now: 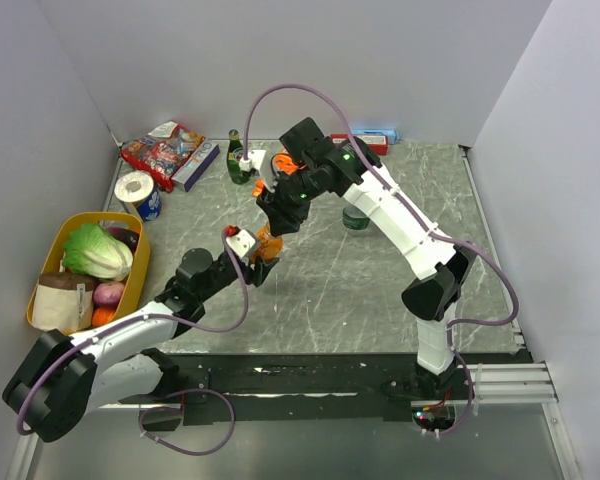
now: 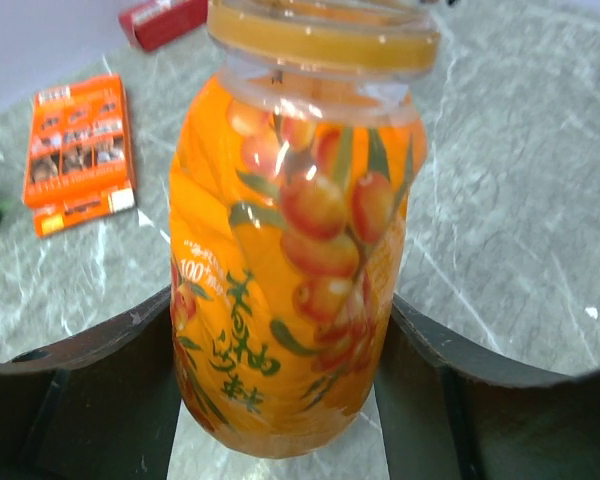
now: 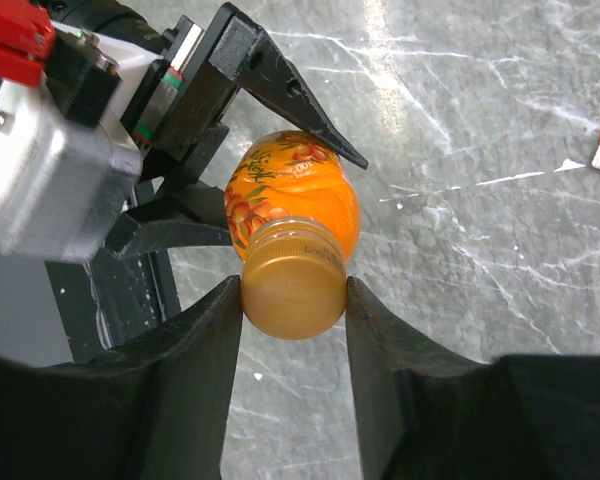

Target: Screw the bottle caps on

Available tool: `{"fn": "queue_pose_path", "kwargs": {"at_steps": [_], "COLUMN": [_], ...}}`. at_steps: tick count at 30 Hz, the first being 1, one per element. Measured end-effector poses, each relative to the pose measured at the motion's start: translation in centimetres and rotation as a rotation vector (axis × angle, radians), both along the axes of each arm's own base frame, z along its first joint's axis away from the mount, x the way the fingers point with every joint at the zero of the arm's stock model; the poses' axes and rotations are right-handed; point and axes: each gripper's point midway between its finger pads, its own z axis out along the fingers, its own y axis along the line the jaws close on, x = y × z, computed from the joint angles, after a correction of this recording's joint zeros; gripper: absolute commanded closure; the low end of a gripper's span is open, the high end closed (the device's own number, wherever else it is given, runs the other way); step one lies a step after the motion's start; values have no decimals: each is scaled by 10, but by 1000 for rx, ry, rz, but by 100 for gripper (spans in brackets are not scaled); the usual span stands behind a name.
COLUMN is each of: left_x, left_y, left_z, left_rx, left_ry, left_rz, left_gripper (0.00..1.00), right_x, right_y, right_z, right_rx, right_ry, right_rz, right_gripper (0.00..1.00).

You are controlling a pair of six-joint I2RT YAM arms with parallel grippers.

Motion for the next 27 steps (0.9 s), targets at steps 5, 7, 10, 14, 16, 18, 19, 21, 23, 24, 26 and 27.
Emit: {"fn": "queue_pose_path", "kwargs": {"at_steps": [5,7,10,14,16,18,19,21,23,24,26,27], "left_x": [-7,-10,-13,-16,-18,-17,-16,-14,-12,-10,-7,-5], "left_y": [1,1,0,-1,-1,1,2,6,8,9,11,12], "left_z": [7,7,8,11,13,13,13,11,9,9,9,10], "left_rx": [-40,-48,-58,-69,-71,-70,-69,-65,-60,-58,-56,-55], "left_ry": [-53,-64,-69,-81,-87,-88,-86,-81,-73,-68,-61,-59], "left_rz": [-20,-29,-41,-57,-70,-77,-78,-73,-72,-68,-62,-59], "left_gripper": [99,99,99,99,99,99,99,99,99,99,99,99], "right_x": [-3,-3,-3,-5,-8,-15,-19,-25,-32,-32,-32,-31], "right_y": [1,1,-1,-9,-17,-28,-34,-44,-50,-51,-51,-49], "right_z": [5,5,6,16,25,33,37,42,44,44,40,35], "right_rx": [3,-2,-6,-4,1,9,15,27,39,45,54,57], "right_ry": [-11,-16,-27,-74,-112,-148,-166,-194,-212,-218,-217,-211], "right_rz": [9,11,14,26,38,63,77,102,129,136,142,146], "right_gripper": [29,25,22,20,19,19,19,19,20,20,21,22]}}
